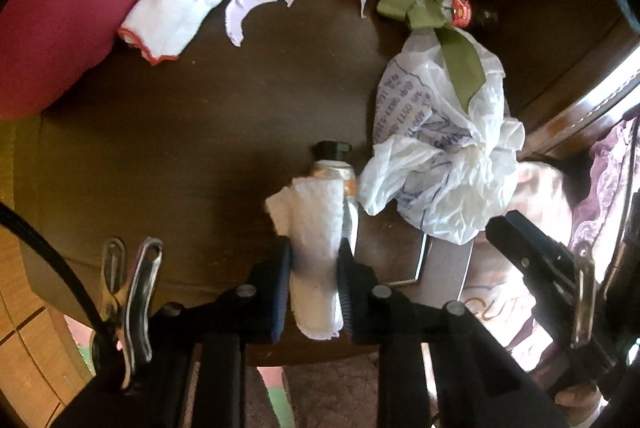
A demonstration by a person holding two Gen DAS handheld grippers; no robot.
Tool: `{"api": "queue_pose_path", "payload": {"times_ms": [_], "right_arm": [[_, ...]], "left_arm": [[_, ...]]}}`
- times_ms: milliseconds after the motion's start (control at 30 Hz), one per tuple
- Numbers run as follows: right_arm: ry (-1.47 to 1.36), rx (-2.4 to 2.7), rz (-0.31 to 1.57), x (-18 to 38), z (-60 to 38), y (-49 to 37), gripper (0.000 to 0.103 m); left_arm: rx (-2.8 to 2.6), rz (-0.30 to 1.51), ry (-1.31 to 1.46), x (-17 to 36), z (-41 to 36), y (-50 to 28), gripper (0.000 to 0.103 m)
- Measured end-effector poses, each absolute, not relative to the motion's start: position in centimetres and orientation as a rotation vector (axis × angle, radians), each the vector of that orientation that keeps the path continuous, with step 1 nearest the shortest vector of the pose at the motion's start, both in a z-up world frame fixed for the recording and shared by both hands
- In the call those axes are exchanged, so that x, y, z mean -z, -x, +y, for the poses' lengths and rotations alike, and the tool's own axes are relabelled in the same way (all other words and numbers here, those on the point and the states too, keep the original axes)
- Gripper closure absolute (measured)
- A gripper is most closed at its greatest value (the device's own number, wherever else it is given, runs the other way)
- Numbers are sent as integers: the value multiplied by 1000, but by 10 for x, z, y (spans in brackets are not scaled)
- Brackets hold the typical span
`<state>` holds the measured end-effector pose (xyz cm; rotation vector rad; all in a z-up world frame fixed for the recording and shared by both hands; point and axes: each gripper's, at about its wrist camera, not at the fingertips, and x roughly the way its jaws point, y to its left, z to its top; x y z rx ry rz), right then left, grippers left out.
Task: Collect trash
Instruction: 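Grasp the white tissue wad with the left gripper while the right approaches the white plastic bag, then grasp the white plastic bag with the right gripper while the left holds the tissue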
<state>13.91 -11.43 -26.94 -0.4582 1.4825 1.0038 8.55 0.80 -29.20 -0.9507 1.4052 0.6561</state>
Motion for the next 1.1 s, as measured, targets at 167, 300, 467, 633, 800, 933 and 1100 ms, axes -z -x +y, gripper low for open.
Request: {"api": "queue_pose_path", "payload": {"times_ms": [167,300,467,633,800,933,1100], "right_arm": [[483,-1004,1485,278,-107,-138,57],[505,-1009,1479,285,-100,-135,57],[608,-1006,1451,296,-88,-126,57],[635,-992,1437,299,-80,-121,68],[581,-1000,1474,298,-90,-127,91],[559,-1055,1458,285,-92,-123,95],[539,-1088,1432,259,-99,-119,96]], "left_arm": [[-660,1393,956,286,8,-78,82],[-663,1384,957,281,6,-71,82],[-664,1375,966,285,10,-85,82],[-663,1363,954,278,8,-89,82],[-658,1346,931,267,3,-90,82],[-653,1329,917,257,2,-92,82],[-652,1291,906,237,3,-90,82]]}}
